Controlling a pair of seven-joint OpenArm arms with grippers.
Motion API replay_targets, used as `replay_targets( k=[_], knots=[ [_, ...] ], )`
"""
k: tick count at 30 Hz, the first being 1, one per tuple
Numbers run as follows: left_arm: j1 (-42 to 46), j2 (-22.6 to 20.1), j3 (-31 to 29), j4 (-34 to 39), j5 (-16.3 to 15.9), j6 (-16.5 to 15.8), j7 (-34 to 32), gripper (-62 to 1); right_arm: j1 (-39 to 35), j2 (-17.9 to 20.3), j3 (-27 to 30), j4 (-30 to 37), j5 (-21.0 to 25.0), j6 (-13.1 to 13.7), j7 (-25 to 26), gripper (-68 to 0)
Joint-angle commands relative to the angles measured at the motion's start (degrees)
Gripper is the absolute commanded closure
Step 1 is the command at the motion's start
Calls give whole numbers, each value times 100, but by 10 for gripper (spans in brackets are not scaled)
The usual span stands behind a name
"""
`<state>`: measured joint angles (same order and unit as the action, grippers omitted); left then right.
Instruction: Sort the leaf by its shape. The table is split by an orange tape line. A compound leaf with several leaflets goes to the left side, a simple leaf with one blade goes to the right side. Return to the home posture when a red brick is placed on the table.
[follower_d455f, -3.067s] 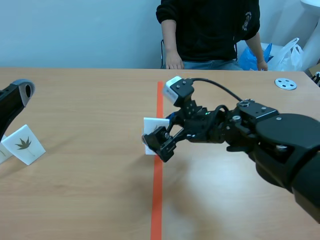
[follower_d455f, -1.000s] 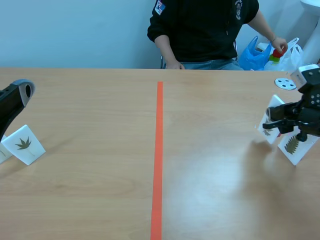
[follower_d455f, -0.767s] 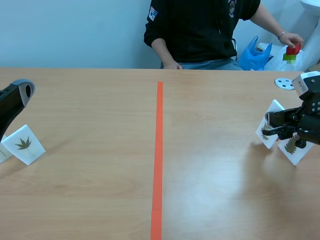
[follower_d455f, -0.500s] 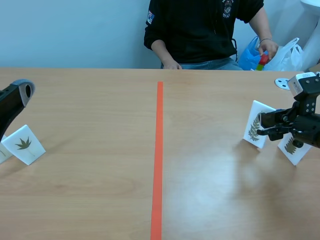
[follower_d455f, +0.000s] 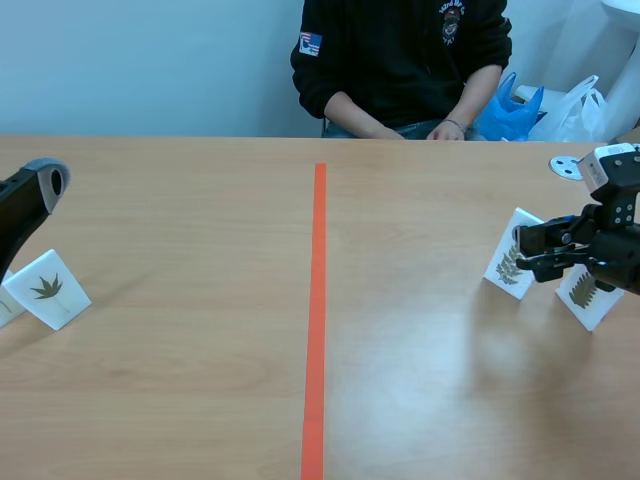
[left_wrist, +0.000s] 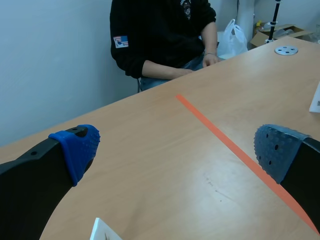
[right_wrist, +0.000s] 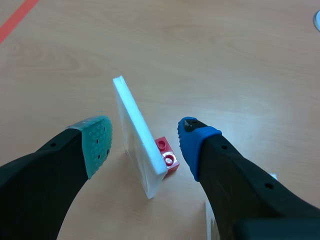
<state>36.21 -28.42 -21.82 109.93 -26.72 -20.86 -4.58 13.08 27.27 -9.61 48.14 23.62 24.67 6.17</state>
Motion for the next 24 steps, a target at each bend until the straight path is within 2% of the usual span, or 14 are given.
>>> replay_targets(
  k=[1,3,8,11,15,18,21,24],
  knots=[
    [13,-4,-50,72,-74,9,-96,-623,-61,245,214,437,61,66,72,-298],
    [13,-4,-50,72,-72,9,-94,-623,-260,372,415,855,61,98,-52,-311],
    [13,-4,-50,72,-72,9,-94,-623,-988,656,1145,2072,98,431,-389,-370],
    [13,-4,-50,72,-72,9,-94,-623,-1547,758,1641,2817,356,581,-485,-372],
    [13,-4,-50,72,-72,9,-94,-623,-2221,763,2343,3768,710,824,-664,-372],
    [13,-4,-50,72,-72,9,-96,-623,-2653,743,2754,4371,916,841,-767,-375],
    [13,-4,-50,72,-72,9,-98,-623,-2962,715,3027,4837,1086,868,-870,-409],
    [13,-2,-48,72,-74,9,-109,-623,-3108,638,3141,5178,1211,1088,-1021,-443]
  ],
)
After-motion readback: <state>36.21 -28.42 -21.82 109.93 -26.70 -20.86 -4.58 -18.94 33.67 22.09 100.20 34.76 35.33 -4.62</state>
